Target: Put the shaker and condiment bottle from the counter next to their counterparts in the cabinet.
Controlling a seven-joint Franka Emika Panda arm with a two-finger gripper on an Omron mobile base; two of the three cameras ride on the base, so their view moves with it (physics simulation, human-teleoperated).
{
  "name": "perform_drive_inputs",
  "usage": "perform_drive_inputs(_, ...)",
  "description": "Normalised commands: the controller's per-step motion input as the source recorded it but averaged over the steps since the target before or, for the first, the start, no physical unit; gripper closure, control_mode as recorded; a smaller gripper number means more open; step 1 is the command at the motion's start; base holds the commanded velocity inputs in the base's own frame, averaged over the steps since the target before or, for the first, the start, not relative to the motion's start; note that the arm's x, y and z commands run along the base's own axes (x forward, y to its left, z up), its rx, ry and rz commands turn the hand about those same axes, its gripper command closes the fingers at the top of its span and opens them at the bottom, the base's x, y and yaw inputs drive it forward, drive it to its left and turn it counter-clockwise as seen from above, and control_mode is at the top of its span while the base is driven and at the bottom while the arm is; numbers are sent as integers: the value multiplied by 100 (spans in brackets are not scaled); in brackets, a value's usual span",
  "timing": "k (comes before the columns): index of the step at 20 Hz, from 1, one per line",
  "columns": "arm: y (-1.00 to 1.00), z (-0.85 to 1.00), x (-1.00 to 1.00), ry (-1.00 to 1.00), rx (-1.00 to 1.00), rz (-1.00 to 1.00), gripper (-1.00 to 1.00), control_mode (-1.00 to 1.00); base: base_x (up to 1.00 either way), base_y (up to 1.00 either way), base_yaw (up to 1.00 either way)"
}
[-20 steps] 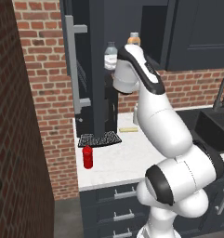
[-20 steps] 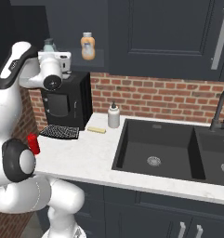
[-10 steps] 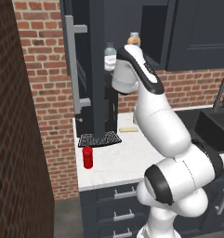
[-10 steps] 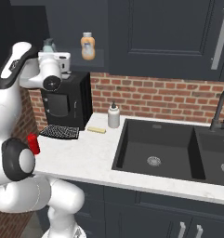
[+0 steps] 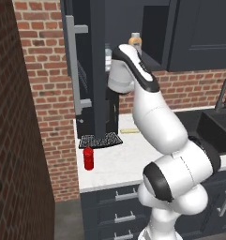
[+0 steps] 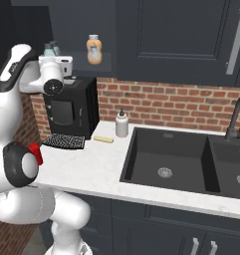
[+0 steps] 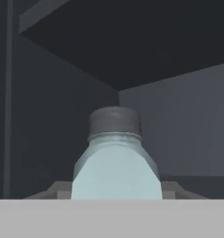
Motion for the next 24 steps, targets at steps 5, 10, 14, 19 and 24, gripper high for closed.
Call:
perform_drive_inputs(5,3,-11,25,2,0,0,100,-100,0,0,0)
perform_drive_inputs(10,2,-2,13,0,0,0,100,-100,0,0,0)
perform_drive_inputs(14,4,0,12,0,0,0,100,-100,0,0,0)
perform_drive_inputs(19,2,-4,17,0,0,0,100,-100,0,0,0)
perform_drive_inputs(24,0,-1,14,0,0,0,100,-100,0,0,0)
